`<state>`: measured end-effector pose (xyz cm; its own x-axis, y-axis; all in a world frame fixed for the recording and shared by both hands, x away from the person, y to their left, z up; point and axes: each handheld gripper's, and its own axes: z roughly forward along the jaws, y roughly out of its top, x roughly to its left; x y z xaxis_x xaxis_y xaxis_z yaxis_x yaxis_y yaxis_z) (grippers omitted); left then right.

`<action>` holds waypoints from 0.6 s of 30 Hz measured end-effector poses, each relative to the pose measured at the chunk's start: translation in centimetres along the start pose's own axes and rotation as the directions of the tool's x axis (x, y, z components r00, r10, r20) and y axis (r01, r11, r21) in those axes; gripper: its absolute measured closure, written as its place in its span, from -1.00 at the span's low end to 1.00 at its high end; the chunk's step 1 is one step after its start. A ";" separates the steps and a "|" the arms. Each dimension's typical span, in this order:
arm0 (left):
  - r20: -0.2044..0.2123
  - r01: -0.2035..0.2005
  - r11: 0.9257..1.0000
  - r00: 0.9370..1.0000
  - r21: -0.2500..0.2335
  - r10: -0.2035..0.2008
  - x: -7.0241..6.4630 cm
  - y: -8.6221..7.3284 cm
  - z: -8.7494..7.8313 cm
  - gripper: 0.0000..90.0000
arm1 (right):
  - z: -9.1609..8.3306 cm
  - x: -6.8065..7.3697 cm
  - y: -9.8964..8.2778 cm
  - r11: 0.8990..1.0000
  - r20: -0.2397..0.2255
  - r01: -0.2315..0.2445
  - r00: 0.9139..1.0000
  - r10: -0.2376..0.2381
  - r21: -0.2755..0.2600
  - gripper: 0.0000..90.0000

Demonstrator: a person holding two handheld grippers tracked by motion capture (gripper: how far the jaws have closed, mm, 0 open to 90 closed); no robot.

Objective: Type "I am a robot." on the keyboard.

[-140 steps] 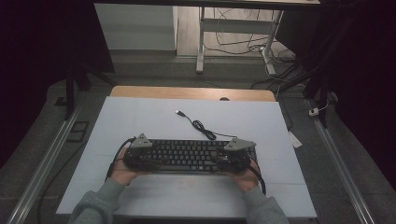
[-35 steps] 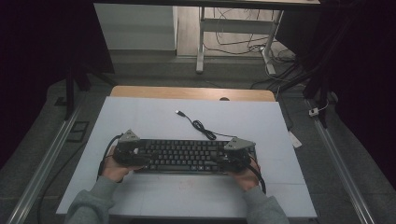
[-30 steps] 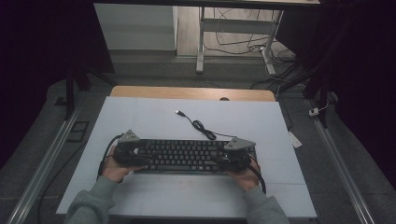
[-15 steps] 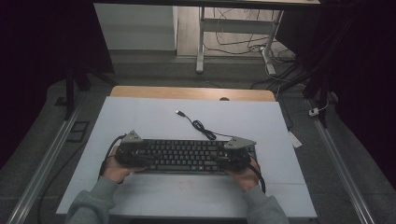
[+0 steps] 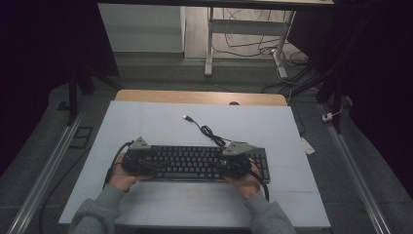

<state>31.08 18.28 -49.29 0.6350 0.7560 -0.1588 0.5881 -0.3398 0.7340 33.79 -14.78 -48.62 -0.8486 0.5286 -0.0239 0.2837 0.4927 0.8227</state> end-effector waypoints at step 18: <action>-0.005 -0.009 1.000 1.000 0.014 0.009 -0.1 0.0 0.1 -0.44 | 3.2 2.1 1.2 0.997 -0.079 0.055 0.996 -0.051 0.054 0.99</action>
<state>31.11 18.17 -49.39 0.6374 0.7560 -0.1489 0.5896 -0.3542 0.7259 33.76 -10.89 -49.53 -0.8945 0.4465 -0.0208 0.2601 0.5578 0.7881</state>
